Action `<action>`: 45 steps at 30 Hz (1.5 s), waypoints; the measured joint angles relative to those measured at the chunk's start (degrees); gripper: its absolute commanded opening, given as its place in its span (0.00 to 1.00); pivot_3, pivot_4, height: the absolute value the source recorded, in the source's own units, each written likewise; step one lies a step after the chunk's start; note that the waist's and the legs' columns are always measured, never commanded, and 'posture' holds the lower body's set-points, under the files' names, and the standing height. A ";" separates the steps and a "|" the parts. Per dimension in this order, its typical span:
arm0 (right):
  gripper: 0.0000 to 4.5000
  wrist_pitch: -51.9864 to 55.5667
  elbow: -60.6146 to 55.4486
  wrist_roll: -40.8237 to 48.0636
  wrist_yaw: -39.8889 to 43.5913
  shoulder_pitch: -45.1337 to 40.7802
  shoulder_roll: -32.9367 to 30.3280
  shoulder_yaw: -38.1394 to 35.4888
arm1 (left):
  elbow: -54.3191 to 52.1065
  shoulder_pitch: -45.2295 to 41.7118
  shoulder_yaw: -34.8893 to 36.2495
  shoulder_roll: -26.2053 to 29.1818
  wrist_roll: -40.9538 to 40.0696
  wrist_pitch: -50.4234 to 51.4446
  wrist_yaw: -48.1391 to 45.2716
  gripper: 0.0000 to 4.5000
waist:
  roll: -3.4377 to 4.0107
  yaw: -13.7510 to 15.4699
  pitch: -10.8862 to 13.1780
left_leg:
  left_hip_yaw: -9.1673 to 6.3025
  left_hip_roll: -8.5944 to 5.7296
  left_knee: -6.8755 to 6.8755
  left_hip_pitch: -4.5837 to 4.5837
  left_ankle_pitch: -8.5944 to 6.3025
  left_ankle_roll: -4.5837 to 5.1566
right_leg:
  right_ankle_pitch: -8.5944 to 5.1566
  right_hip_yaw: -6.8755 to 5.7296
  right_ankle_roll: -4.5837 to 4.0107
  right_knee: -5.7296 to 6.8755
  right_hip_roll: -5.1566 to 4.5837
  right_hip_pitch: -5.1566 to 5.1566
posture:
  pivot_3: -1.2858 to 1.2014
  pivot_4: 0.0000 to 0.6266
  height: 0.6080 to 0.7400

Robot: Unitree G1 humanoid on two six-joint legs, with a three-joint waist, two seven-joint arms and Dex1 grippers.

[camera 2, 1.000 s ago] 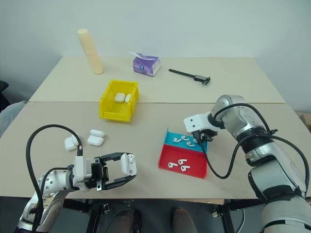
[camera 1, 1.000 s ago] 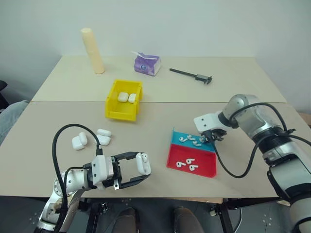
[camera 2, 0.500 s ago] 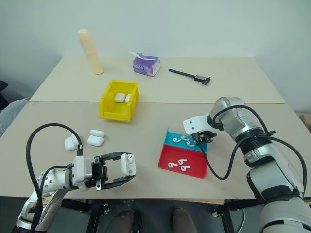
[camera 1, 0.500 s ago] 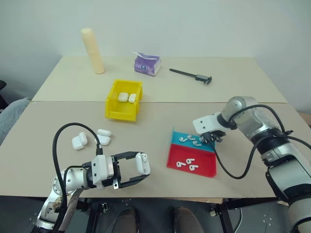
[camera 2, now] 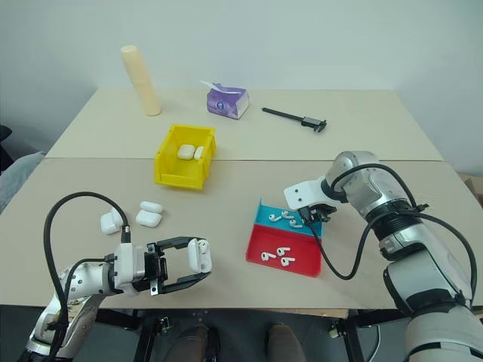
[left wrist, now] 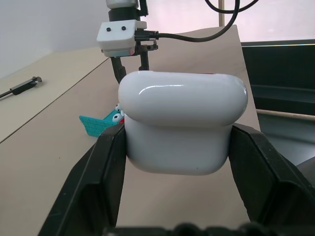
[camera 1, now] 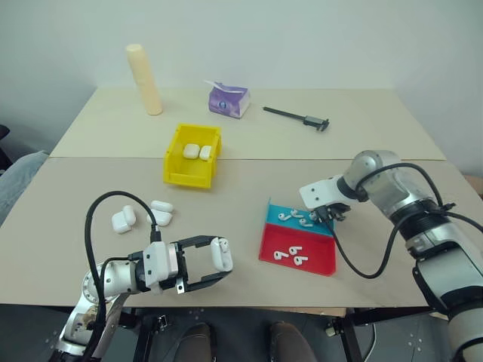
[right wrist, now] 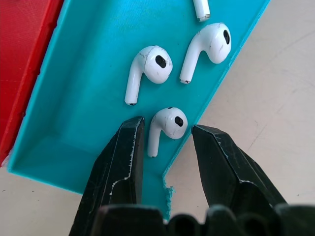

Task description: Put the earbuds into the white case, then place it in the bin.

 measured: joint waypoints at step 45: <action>0.15 -0.89 -4.17 -1.42 -1.42 2.70 -0.54 -1.59 | 1.06 -0.31 -0.80 -0.27 1.50 -1.93 0.25 0.62 | 0.00 0.00 -0.02 | 0.00 0.00 0.01 0.11 0.00 0.00 | 0.00 0.00 0.00 0.01 0.00 0.10 | 0.52 0.24 1.00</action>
